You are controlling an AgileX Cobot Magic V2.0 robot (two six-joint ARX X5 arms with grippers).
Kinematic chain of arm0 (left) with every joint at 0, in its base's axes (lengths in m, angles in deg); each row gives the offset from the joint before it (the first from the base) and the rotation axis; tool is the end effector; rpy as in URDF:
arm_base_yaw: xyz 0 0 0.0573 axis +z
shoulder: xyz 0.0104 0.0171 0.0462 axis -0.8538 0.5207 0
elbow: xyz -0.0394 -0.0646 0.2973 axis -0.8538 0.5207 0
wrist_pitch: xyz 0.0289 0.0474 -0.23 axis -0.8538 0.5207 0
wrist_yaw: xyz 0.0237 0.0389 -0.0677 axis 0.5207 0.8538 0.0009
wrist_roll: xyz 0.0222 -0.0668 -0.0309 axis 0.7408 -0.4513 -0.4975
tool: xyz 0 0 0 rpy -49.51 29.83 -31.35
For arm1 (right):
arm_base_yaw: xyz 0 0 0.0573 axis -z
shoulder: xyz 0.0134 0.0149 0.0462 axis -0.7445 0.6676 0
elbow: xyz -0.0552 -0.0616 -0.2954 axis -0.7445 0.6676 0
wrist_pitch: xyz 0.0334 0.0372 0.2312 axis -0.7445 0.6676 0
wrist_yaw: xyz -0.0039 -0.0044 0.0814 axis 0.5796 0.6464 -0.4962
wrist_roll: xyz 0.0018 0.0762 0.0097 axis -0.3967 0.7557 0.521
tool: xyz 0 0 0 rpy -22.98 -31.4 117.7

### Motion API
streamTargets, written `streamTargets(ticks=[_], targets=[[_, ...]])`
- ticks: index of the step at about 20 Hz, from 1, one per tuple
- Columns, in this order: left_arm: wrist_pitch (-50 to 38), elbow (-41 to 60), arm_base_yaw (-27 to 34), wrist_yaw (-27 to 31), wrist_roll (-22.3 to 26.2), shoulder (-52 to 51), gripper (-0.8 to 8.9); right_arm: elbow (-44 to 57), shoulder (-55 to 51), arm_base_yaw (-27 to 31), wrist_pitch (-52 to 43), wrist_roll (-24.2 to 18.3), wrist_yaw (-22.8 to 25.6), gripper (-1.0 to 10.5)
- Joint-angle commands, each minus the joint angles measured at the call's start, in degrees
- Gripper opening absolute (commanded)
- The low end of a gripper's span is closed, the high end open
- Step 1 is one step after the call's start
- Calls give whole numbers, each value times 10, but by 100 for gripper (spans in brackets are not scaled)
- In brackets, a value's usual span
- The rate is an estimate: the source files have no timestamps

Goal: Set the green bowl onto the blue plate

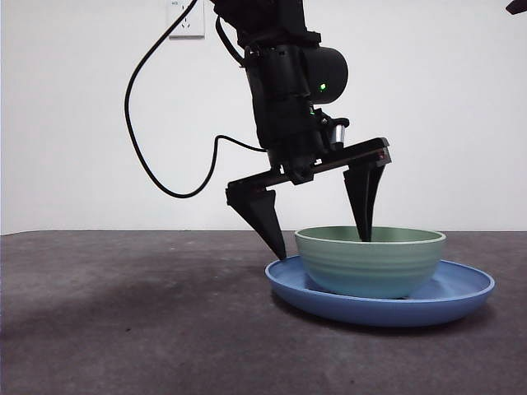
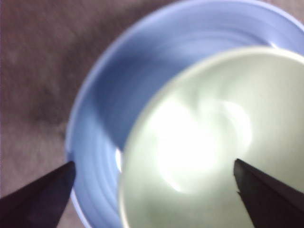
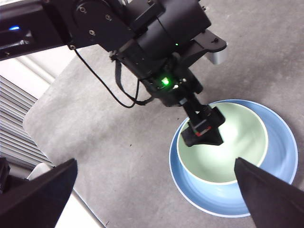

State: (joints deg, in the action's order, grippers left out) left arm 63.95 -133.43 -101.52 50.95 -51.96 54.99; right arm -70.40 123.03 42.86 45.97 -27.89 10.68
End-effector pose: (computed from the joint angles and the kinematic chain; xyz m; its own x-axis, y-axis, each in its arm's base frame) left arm 0.3515 -0.3400 0.2196 0.0726 -0.2861 -0.9555 0.5455 0.8134 -0.2021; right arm 0.1162 0.0525 0.3641 0.5144 0.7251 -0.4579 -0.5548 0.6886 0.4669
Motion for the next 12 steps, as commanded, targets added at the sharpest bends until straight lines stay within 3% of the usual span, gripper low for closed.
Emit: streamTargets(ticks=[1,12], targets=[[12,-16,4,2,10,-30,566,-11,3,-2,-3,-6,0,612],[89,-14,24,2,92,-281,563,-11,3,-2,7,-6,5,612]])
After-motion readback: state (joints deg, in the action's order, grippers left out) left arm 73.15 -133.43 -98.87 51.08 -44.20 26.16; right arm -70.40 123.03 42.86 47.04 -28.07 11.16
